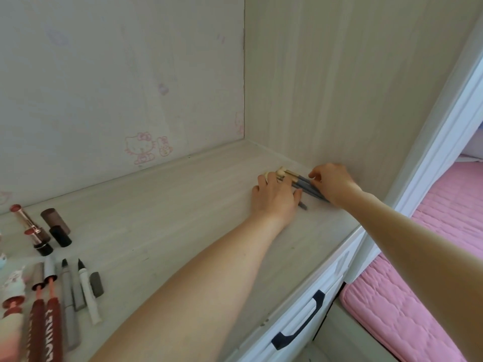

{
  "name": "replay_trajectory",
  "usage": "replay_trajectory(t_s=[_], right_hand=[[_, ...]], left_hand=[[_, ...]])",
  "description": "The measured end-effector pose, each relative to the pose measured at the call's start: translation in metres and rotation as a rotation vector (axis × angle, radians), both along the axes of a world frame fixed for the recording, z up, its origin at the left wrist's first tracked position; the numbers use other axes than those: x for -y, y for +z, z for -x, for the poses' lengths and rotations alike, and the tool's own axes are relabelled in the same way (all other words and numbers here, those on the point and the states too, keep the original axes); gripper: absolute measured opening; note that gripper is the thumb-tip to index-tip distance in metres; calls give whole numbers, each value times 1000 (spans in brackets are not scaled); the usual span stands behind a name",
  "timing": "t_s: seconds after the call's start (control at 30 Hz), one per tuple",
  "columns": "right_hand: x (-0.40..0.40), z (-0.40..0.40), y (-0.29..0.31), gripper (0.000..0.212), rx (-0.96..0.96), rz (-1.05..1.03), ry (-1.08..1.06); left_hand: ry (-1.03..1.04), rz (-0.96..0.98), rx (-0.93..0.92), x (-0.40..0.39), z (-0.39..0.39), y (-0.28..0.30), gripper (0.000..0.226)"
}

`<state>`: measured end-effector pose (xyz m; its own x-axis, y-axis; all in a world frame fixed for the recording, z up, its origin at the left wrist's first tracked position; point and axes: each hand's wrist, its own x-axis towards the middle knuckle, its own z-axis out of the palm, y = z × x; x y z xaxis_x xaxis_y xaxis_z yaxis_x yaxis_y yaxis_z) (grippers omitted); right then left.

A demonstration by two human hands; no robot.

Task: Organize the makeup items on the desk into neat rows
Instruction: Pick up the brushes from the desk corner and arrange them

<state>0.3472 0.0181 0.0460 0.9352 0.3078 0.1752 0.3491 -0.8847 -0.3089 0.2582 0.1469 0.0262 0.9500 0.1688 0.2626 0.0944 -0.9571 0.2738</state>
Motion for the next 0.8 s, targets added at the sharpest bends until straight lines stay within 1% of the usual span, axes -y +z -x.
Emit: replay_trajectory(t_s=[0.1, 0.3, 0.37, 0.5, 0.6, 0.67, 0.73, 0.8], right_hand=[[-1, 1, 0, 22, 12, 49, 12], [3, 4, 3, 16, -22, 27, -11], [6, 5, 4, 15, -42, -10, -31], [8, 6, 8, 15, -76, -148, -83], [6, 4, 8, 12, -122, -128, -90], [4, 1, 6, 15, -151, -79, -72], [4, -3, 4, 19, -163, -71, -52], [5, -6, 2, 21, -162, -97, -40]], left_hand=[[48, -9, 19, -5, 2, 3, 33], [130, 8, -78, -20, 4, 12, 41], [153, 63, -111, -24, 4, 14, 41], [235, 151, -178, -31, 2, 24, 42], [310, 236, -140, -31, -5, 29, 35], [374, 345, -105, -28, -10, 29, 31], [383, 419, -99, -24, -15, 29, 31], [374, 408, -103, -18, -20, 28, 33]])
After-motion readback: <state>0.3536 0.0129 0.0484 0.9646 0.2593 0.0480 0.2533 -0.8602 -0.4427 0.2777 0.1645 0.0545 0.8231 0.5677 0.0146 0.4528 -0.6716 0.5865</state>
